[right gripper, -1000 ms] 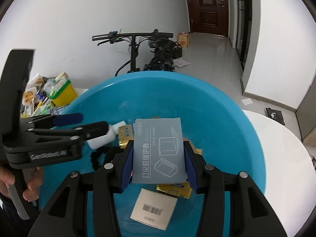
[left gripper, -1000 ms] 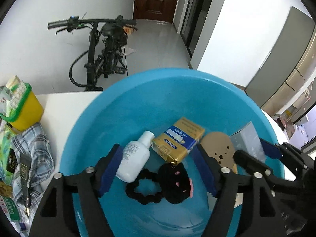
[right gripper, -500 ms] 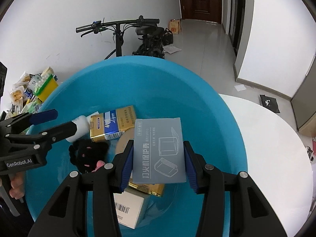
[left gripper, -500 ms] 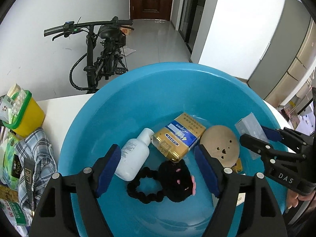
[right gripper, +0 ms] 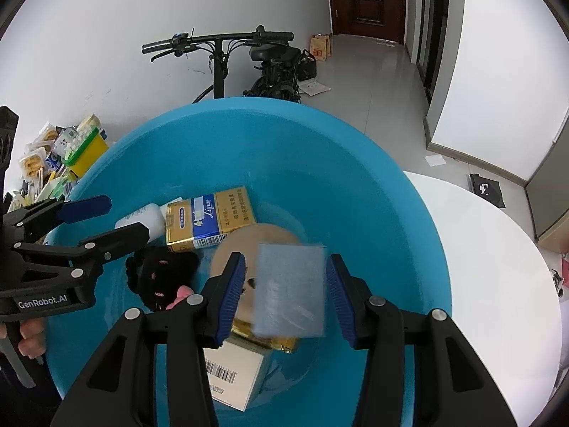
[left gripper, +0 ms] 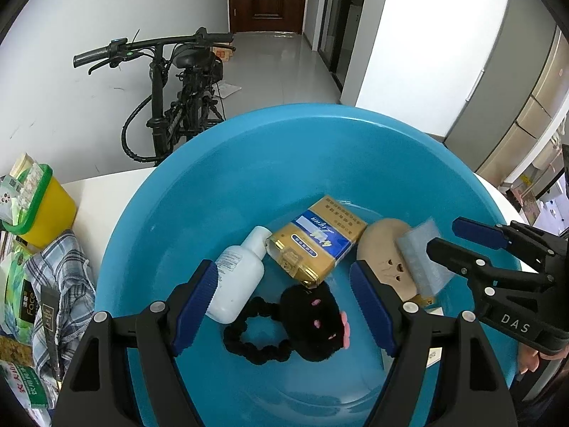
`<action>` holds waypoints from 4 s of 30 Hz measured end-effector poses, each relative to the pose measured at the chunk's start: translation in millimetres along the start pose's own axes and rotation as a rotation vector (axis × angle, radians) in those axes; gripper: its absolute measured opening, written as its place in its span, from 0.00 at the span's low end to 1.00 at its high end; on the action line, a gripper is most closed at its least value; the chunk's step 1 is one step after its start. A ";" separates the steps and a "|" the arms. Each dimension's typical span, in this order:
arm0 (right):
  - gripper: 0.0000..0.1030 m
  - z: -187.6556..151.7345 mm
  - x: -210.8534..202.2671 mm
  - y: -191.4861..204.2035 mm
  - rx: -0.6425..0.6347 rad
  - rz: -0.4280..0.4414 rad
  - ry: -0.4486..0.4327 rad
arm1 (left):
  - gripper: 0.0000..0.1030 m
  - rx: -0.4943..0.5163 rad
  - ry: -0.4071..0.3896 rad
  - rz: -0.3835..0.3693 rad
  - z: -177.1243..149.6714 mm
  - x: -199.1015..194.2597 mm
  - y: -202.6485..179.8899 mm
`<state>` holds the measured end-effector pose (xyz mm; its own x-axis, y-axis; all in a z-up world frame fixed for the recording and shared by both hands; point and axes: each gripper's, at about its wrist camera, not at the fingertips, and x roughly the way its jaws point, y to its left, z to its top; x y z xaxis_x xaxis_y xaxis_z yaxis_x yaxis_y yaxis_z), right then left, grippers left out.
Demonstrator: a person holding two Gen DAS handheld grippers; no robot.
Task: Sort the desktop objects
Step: 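Open the right tool to drop the grey-blue box into the basin, then raise both tools up and back away from the turquoise basin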
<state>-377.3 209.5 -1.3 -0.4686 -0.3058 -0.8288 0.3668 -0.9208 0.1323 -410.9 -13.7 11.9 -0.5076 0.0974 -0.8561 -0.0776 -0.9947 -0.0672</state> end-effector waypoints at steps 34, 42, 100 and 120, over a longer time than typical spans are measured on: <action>0.98 7.0 -68.4 0.4 0.089 -0.139 -0.319 | 0.84 -0.023 -0.442 0.053 -2.0 -82.7 3.3; 0.99 5.5 -108.5 14.9 0.066 -0.173 -0.475 | 1.00 -0.038 -0.652 0.059 -10.5 -120.1 5.5; 0.99 -87.6 -268.5 95.9 -0.040 -0.228 -0.730 | 1.00 0.049 -0.822 0.022 -132.1 -286.6 -26.9; 0.99 -160.7 -304.4 112.4 -0.046 -0.191 -0.720 | 1.00 0.089 -0.785 0.015 -208.2 -322.2 -52.8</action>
<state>-64.3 238.0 178.5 -0.9322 -0.2392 -0.2717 0.2524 -0.9675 -0.0143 -64.7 0.8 184.6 -0.9639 0.1114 -0.2419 -0.1176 -0.9930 0.0112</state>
